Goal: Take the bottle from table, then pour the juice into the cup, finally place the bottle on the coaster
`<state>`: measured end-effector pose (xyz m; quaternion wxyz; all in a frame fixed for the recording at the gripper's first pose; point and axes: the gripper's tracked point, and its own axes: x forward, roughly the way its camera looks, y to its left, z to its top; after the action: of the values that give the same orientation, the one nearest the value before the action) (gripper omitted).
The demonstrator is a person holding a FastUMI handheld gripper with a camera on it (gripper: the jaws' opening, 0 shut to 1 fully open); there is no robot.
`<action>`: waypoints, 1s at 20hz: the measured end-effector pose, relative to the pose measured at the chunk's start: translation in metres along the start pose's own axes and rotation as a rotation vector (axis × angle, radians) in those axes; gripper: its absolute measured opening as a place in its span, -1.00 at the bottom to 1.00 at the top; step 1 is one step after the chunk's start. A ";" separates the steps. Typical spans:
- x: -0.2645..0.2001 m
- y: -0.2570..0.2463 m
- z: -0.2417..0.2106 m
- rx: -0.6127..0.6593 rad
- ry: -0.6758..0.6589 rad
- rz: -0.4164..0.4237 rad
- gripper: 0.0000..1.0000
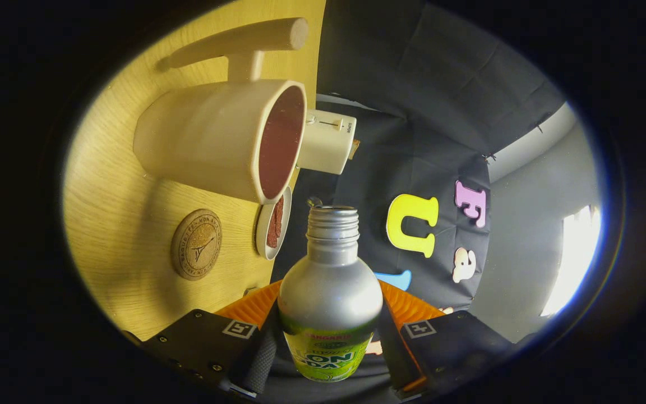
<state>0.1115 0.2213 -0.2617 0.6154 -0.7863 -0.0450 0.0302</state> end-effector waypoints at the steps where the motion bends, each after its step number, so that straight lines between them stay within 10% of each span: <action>1: 0.001 -0.003 0.000 -0.011 -0.002 -0.005 0.60; 20: 0.000 -0.032 -0.009 -0.101 -0.011 -0.058 0.60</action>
<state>0.1114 0.2204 -0.2286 0.5754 -0.8146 -0.0724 0.0144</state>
